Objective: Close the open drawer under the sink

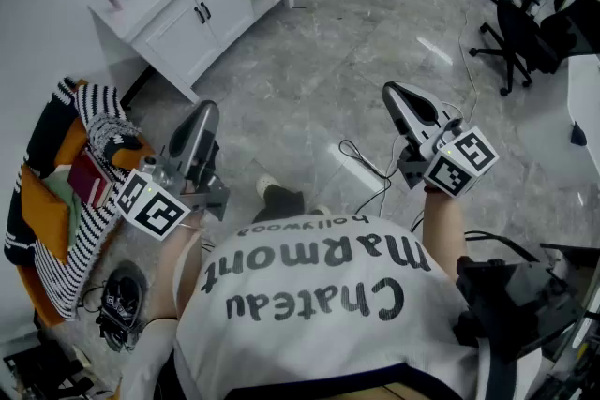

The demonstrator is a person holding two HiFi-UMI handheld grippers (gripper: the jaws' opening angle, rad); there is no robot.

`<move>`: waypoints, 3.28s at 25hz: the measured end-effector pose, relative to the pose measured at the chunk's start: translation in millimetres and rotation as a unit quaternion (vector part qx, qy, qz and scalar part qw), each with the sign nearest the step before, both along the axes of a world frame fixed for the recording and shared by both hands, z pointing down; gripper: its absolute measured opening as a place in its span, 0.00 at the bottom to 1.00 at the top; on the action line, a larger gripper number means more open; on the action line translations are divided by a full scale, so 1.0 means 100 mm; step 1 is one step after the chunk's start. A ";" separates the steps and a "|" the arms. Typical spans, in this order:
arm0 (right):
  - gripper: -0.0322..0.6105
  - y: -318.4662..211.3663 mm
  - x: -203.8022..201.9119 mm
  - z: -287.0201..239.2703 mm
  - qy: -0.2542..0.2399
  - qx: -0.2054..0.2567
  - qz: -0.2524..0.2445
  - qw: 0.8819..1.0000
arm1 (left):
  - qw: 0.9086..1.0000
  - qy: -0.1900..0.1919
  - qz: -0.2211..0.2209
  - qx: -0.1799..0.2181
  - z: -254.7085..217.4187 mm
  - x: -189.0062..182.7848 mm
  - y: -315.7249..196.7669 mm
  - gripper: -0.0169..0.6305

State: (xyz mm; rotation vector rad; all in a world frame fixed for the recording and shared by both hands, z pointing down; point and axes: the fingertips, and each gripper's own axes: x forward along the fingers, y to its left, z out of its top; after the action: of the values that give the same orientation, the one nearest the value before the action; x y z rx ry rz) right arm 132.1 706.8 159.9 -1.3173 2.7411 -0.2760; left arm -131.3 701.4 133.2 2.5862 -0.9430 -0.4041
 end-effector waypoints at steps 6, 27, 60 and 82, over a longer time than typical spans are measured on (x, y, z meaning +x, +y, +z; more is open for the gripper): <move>0.07 -0.01 -0.06 0.02 0.014 -0.001 -0.011 1.000 | 1.000 -0.027 -0.002 0.008 0.04 0.00 0.09 0.04; 0.07 -1.17 -0.28 -0.38 -0.123 0.080 0.028 0.989 | 0.965 -0.189 0.063 0.169 0.15 0.00 -1.26 0.04; 0.07 -3.88 -1.15 0.29 -0.113 -0.108 0.133 0.979 | 0.966 -0.201 0.161 0.018 0.85 -0.61 -4.18 0.04; 0.07 -4.58 -1.08 0.33 -0.097 -0.116 0.111 0.982 | 0.972 -0.190 0.141 0.020 0.91 -0.28 -4.74 0.04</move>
State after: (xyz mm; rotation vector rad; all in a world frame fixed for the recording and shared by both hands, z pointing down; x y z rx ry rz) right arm 24.5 248.5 193.0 -1.5440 2.4318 -0.6838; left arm -159.0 227.7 224.0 2.8355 -0.6647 0.1555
